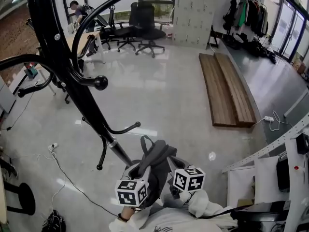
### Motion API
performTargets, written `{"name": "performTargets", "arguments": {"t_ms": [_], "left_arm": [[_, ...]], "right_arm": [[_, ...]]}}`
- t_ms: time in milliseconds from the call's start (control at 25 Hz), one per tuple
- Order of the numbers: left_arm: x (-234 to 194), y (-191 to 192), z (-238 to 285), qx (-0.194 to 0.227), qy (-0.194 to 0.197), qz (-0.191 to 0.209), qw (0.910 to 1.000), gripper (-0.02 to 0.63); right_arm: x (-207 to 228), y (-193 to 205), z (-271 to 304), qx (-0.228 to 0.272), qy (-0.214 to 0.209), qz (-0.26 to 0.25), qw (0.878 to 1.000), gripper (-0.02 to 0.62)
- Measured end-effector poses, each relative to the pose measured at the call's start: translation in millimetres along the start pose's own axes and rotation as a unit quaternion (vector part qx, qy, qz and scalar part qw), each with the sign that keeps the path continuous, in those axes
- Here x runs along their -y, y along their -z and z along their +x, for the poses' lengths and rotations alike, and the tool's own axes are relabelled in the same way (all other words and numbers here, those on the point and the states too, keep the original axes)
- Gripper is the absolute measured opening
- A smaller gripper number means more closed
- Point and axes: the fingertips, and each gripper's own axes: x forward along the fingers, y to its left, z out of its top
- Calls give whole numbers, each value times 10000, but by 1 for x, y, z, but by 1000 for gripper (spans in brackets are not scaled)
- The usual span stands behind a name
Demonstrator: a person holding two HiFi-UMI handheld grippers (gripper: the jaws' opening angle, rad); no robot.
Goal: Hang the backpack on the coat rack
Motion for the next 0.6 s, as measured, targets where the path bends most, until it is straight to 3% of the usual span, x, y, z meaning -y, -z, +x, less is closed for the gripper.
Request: {"name": "performTargets", "arguments": {"t_ms": [320, 600], "left_arm": [[17, -10, 8, -66, 94, 127, 9999, 104], [22, -31, 13, 76, -26, 395, 9992, 104]], "right_arm": [[23, -32, -3, 203, 92, 138, 9997, 12], [18, -62, -20, 466, -126, 234, 9986, 12]]}}
